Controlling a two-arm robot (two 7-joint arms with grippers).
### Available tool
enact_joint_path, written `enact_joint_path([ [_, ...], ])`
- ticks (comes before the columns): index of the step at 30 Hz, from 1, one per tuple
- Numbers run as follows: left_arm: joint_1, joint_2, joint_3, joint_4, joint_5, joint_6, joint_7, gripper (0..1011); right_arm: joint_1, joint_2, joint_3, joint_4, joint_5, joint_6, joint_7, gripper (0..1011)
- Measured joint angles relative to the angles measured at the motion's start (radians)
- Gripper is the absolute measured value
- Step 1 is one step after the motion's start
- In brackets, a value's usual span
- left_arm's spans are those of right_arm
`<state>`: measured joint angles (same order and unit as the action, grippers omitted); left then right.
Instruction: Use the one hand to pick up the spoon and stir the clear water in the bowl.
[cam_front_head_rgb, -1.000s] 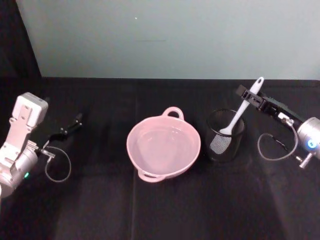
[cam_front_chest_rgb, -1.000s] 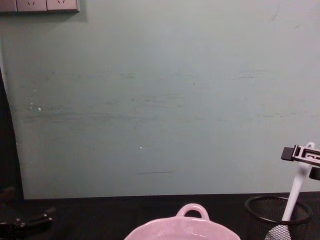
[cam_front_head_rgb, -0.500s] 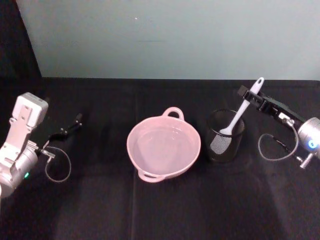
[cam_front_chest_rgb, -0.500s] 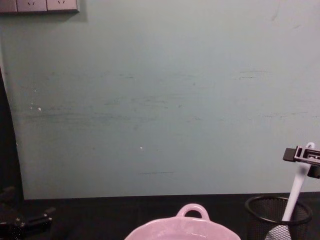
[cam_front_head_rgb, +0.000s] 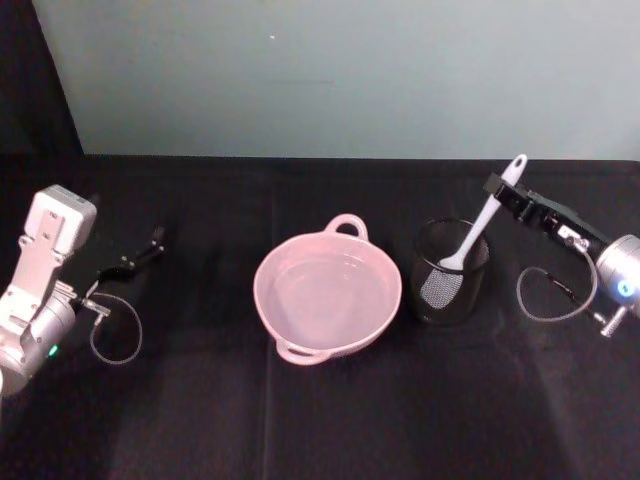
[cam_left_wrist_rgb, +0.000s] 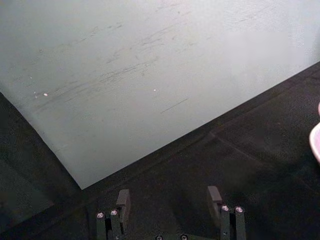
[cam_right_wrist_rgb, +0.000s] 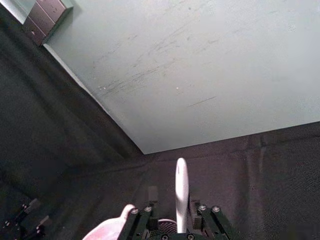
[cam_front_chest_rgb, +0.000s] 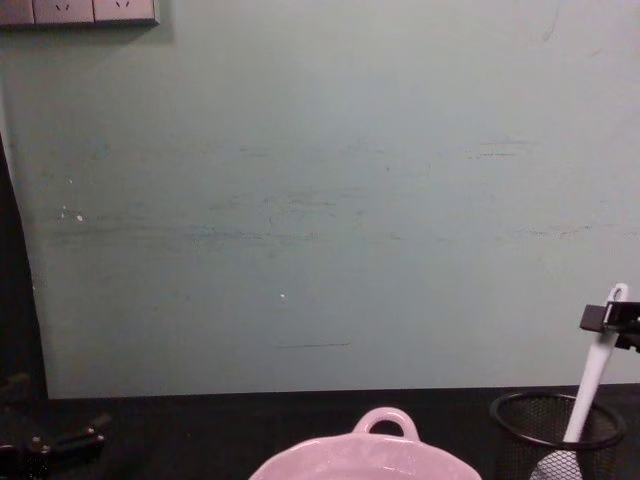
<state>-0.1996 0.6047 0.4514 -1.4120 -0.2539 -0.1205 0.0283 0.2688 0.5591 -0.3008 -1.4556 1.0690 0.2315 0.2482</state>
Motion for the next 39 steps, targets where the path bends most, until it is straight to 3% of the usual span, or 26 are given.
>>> enact_joint_path([
  [3, 0.000, 0.000, 0.000, 0.000, 0.000, 0.000, 0.000, 1011, 0.000, 0.000, 0.000, 0.000, 0.000, 0.000, 0.000, 279],
  [9, 0.000, 0.000, 0.000, 0.000, 0.000, 0.000, 0.000, 1011, 0.000, 0.000, 0.000, 0.000, 0.000, 0.000, 0.000, 123],
  [12, 0.000, 0.000, 0.000, 0.000, 0.000, 0.000, 0.000, 1011, -0.001, 0.006, -0.004, -0.009, -0.011, -0.007, -0.001, 117],
  [15, 0.000, 0.000, 0.000, 0.000, 0.000, 0.000, 0.000, 1011, -0.002, 0.028, -0.017, -0.039, -0.053, -0.031, -0.001, 117],
  [22, 0.000, 0.000, 0.000, 0.000, 0.000, 0.000, 0.000, 1011, 0.003, 0.088, -0.044, -0.132, -0.182, -0.046, -0.022, 117],
  [26, 0.000, 0.000, 0.000, 0.000, 0.000, 0.000, 0.000, 1011, 0.020, 0.137, -0.049, -0.209, -0.252, -0.020, -0.033, 117],
  [31, 0.000, 0.000, 0.000, 0.000, 0.000, 0.000, 0.000, 1011, 0.052, 0.174, -0.034, -0.267, -0.271, 0.036, -0.017, 117],
  [39, 0.000, 0.000, 0.000, 0.000, 0.000, 0.000, 0.000, 1011, 0.117, 0.184, -0.017, -0.293, -0.265, 0.086, 0.040, 117],
])
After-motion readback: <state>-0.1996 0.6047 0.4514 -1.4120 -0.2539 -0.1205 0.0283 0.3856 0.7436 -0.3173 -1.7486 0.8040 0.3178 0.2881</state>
